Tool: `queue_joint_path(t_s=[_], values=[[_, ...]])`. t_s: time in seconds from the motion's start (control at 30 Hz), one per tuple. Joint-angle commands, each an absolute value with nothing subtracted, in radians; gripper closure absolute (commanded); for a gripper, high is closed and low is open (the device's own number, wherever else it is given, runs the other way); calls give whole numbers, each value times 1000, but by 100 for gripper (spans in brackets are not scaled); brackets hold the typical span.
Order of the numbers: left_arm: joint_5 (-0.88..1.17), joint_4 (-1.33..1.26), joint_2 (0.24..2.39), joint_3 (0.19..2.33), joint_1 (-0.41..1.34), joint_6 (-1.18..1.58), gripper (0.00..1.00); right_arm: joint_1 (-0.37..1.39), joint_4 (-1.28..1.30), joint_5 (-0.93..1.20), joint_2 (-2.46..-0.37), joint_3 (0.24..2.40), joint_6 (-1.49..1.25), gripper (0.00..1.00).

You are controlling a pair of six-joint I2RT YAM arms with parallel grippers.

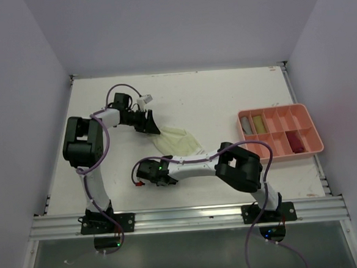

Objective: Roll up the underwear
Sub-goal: Fold the underwear

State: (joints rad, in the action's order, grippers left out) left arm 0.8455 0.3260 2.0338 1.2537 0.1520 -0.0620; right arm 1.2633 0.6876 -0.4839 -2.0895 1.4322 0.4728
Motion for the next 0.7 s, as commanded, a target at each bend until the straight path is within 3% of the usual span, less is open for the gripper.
queue_joint_path(t_s=[0.0, 0.67], values=[[713, 342, 2109, 1253, 149, -84, 48, 1267, 703, -500, -2056, 1456, 509, 100], [698, 359, 2137, 1279, 137, -84, 48, 1301, 706, -520, -1970, 1384, 509, 100]])
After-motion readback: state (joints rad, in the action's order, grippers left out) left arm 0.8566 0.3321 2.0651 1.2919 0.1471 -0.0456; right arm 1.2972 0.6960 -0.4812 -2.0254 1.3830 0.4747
